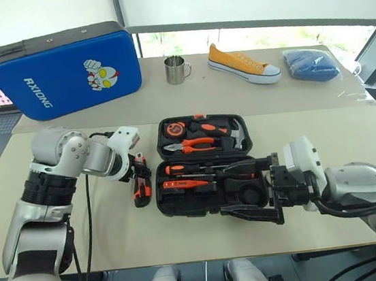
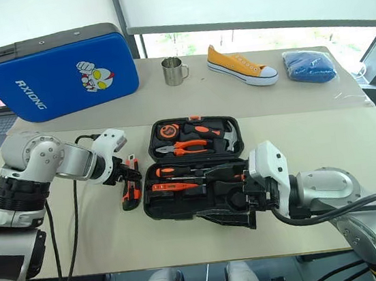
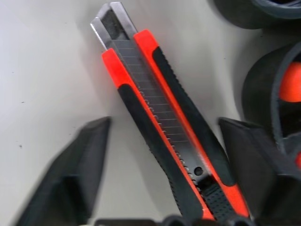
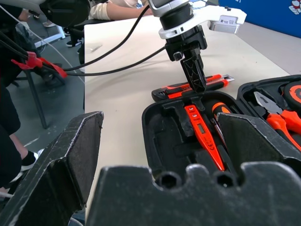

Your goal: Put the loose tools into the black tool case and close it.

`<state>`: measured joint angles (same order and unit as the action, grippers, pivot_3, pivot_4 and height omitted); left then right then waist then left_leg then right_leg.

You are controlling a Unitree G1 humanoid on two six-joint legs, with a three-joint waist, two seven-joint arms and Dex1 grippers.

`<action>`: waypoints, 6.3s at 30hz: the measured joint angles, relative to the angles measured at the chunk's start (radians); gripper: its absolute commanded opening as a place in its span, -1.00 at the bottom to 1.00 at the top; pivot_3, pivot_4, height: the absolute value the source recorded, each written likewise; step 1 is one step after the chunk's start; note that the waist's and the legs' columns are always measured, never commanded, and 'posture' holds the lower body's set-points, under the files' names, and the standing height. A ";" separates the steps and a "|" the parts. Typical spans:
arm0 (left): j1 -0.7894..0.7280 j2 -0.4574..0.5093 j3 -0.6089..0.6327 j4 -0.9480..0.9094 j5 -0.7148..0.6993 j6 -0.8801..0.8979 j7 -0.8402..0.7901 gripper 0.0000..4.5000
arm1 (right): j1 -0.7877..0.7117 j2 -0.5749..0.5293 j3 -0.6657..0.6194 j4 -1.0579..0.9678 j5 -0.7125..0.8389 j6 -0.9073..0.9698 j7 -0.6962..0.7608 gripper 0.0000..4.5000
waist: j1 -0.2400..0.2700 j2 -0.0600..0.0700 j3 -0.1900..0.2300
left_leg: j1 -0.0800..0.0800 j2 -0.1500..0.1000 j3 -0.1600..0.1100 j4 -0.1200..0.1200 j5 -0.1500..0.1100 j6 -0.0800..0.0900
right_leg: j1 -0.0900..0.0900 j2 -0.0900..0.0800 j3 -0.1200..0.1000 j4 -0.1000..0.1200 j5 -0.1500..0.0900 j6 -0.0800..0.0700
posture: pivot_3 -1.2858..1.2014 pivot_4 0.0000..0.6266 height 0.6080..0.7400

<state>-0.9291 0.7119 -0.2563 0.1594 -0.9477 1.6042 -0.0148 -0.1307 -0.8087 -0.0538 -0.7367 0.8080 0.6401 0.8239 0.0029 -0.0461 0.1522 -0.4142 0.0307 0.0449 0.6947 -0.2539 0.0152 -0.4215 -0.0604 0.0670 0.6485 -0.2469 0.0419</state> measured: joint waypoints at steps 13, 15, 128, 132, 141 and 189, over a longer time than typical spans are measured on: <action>0.047 0.156 -0.030 -0.001 0.115 -0.092 -0.149 -0.36 | 0.011 -0.039 -0.044 -0.004 0.020 0.001 0.005 1.00 | -0.023 0.001 0.000 | 0.002 0.001 0.000 -0.002 0.000 -0.001 | -0.001 0.002 0.001 0.000 0.000 -0.002 | 0.03 -0.52 0.98; 0.047 0.243 -0.091 -0.003 0.188 -0.190 -0.286 -0.36 | 0.021 -0.049 -0.047 -0.004 0.023 0.003 0.008 1.00 | -0.021 0.001 0.000 | 0.001 0.001 0.001 -0.003 0.001 -0.001 | -0.002 0.003 0.001 0.000 -0.001 -0.002 | 0.03 -0.52 0.98; 0.126 0.122 -0.332 -0.264 0.960 -1.164 -1.544 -0.98 | 0.195 -0.116 -0.161 -0.076 0.078 0.026 -0.017 1.00 | 0.010 0.005 -0.002 | -0.002 0.001 0.000 0.006 0.000 0.001 | 0.003 0.003 0.001 -0.001 -0.001 0.002 | 0.03 -0.52 0.98; 0.051 0.120 -0.309 -0.245 0.846 -1.105 -1.588 -0.98 | 0.196 -0.116 -0.161 -0.077 0.078 0.026 -0.018 1.00 | 0.009 0.004 -0.002 | -0.005 0.001 -0.001 0.007 0.000 0.001 | 0.000 0.003 0.000 -0.001 -0.001 0.002 | 0.03 -0.52 0.98; -0.049 -0.092 -0.366 -0.117 0.895 -1.113 -1.508 -0.98 | 0.192 -0.116 -0.160 -0.079 0.078 0.026 -0.021 1.00 | 0.009 0.004 -0.002 | -0.005 0.000 -0.001 0.007 0.000 0.001 | 0.001 0.003 0.000 -0.001 0.000 0.002 | 0.03 -0.52 0.98; -0.014 -0.042 -0.438 -0.191 0.945 -1.279 -1.596 -0.98 | 0.252 -0.134 -0.200 -0.118 0.118 0.060 -0.062 1.00 | 0.008 0.005 -0.002 | -0.007 0.000 -0.003 0.009 -0.001 0.002 | 0.001 0.003 0.001 -0.001 0.000 0.002 | 0.03 -0.52 0.98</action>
<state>-0.9426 0.6702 -0.6938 -0.0314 -0.0022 0.3251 -1.6111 0.1210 -0.9423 -0.2536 -0.8545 0.9257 0.7001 0.7615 0.0112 -0.0411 0.1504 -0.4210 0.0311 0.0419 0.7034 -0.2544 0.0170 -0.4209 -0.0571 0.0675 0.6477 -0.2471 0.0443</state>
